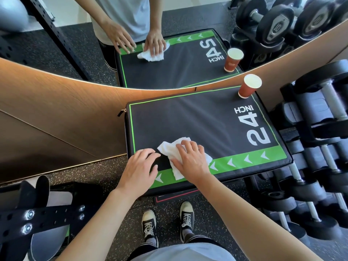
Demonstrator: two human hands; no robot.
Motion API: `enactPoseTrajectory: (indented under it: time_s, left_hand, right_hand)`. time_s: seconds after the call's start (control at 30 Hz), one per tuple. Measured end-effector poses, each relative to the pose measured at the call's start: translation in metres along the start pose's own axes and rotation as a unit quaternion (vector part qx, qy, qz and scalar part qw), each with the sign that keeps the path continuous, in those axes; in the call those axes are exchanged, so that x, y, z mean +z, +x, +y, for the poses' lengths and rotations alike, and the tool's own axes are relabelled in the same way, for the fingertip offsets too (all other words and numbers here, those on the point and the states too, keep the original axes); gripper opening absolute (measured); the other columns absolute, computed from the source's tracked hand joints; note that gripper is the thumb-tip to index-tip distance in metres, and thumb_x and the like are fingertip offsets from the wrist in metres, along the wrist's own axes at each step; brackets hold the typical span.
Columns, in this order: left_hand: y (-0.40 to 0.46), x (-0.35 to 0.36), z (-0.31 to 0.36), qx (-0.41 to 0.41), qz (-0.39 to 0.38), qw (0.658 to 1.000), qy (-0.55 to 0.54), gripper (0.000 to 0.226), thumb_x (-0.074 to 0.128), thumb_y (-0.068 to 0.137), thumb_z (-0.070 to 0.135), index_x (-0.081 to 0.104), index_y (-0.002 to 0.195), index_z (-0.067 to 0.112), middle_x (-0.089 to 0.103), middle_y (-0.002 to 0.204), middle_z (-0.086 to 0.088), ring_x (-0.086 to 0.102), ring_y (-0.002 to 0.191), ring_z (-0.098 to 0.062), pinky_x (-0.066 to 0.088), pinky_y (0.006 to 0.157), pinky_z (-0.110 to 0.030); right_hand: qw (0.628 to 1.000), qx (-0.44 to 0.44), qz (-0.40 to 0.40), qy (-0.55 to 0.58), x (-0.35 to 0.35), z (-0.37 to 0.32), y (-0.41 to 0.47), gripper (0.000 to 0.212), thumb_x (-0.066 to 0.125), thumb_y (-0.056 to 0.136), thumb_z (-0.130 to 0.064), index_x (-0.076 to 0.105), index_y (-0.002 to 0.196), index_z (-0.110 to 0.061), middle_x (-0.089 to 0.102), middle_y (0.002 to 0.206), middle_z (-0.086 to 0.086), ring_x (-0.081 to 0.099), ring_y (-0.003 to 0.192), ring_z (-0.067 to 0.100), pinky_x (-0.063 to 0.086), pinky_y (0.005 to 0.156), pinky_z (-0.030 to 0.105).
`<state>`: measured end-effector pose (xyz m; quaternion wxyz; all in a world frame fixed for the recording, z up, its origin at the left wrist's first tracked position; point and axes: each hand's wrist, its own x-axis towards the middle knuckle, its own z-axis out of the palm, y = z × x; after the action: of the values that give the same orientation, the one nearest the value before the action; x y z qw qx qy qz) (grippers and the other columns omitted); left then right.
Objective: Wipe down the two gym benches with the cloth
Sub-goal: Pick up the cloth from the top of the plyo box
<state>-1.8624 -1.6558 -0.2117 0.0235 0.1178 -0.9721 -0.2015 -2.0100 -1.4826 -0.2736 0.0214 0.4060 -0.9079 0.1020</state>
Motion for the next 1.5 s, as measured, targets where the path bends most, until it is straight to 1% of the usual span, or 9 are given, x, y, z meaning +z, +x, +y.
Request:
enactPoseTrajectory:
  time_s: [0.13,0.33,0.43,0.53,0.73,1.03,1.17,1.33,1.5]
  left_hand:
    - [0.006,0.002,0.006,-0.007,-0.005,1.0,0.008,0.038,0.064,0.099,0.019,0.065,0.137,0.016,0.059,0.135,0.001,0.055,0.128,-0.023,0.047,0.109,-0.045]
    - [0.016,0.003,0.011,-0.012,-0.001,1.0,0.008,0.037,0.065,0.098,0.016,0.065,0.135,0.014,0.06,0.134,0.0,0.054,0.127,-0.024,0.047,0.109,-0.044]
    - [0.021,0.001,0.016,0.013,-0.007,1.0,0.005,0.037,0.065,0.098,0.016,0.066,0.135,0.015,0.06,0.133,0.001,0.054,0.126,-0.024,0.047,0.108,-0.044]
    - [0.03,-0.004,0.018,0.046,-0.013,0.999,-0.008,0.037,0.065,0.099,0.017,0.066,0.136,0.016,0.06,0.135,0.002,0.053,0.129,-0.023,0.047,0.108,-0.044]
    - [0.051,-0.017,0.024,0.152,-0.029,0.987,-0.036,0.038,0.064,0.099,0.017,0.066,0.137,0.015,0.06,0.135,0.001,0.052,0.13,-0.023,0.046,0.109,-0.044]
    - [0.036,-0.018,0.047,0.329,-0.075,0.94,-0.05,0.039,0.069,0.096,0.015,0.067,0.134,0.012,0.062,0.134,-0.003,0.055,0.127,-0.029,0.047,0.107,-0.047]
    - [0.005,-0.001,0.077,0.397,-0.107,0.909,-0.072,0.039,0.074,0.09,0.009,0.071,0.129,0.008,0.065,0.13,-0.01,0.06,0.122,-0.036,0.05,0.105,-0.053]
    - [-0.039,0.018,0.128,0.483,-0.148,0.857,-0.107,0.04,0.074,0.091,0.011,0.07,0.13,0.01,0.063,0.129,-0.008,0.059,0.123,-0.033,0.05,0.106,-0.052]
    - [-0.089,0.035,0.174,0.54,-0.18,0.815,-0.109,0.04,0.071,0.095,0.015,0.067,0.134,0.012,0.062,0.132,-0.005,0.055,0.127,-0.029,0.049,0.107,-0.051]
  right_hand:
    - [1.0,-0.008,-0.024,0.016,0.003,0.004,0.003,0.044,0.05,0.1,-0.054,0.058,0.122,-0.017,0.055,0.122,0.003,0.051,0.101,0.029,0.047,0.077,0.043]
    - [0.998,-0.013,-0.045,0.033,-0.002,0.003,0.006,0.038,0.051,0.104,-0.045,0.062,0.115,-0.01,0.059,0.109,0.005,0.055,0.095,0.029,0.052,0.07,0.042]
    - [0.996,0.032,-0.066,0.046,-0.011,0.002,0.001,0.038,0.049,0.105,-0.044,0.062,0.113,-0.009,0.058,0.105,0.006,0.055,0.094,0.028,0.052,0.067,0.042]
    - [0.991,0.097,-0.074,0.058,-0.021,0.006,-0.011,0.04,0.044,0.107,-0.045,0.06,0.112,-0.009,0.057,0.106,0.005,0.055,0.096,0.027,0.05,0.07,0.042]
    - [0.976,0.215,-0.014,0.04,-0.054,0.004,-0.041,0.04,0.045,0.106,-0.046,0.06,0.108,-0.009,0.06,0.102,0.006,0.059,0.095,0.03,0.044,0.076,0.04]
    - [0.918,0.387,0.09,0.001,-0.084,-0.053,-0.129,0.04,0.054,0.104,-0.044,0.063,0.094,-0.006,0.062,0.087,0.01,0.061,0.084,0.033,0.043,0.069,0.042]
    - [0.882,0.466,0.067,-0.024,-0.089,-0.077,-0.193,0.043,0.046,0.105,-0.047,0.062,0.102,-0.008,0.061,0.095,0.007,0.06,0.089,0.028,0.045,0.074,0.038]
    - [0.831,0.542,0.096,-0.077,-0.103,-0.104,-0.279,0.042,0.049,0.104,-0.047,0.062,0.094,-0.009,0.062,0.087,0.007,0.062,0.079,0.026,0.051,0.067,0.038]
    - [0.782,0.605,0.119,-0.094,-0.112,-0.13,-0.361,0.04,0.049,0.104,-0.048,0.06,0.093,-0.011,0.06,0.085,0.003,0.06,0.074,0.023,0.049,0.063,0.034]
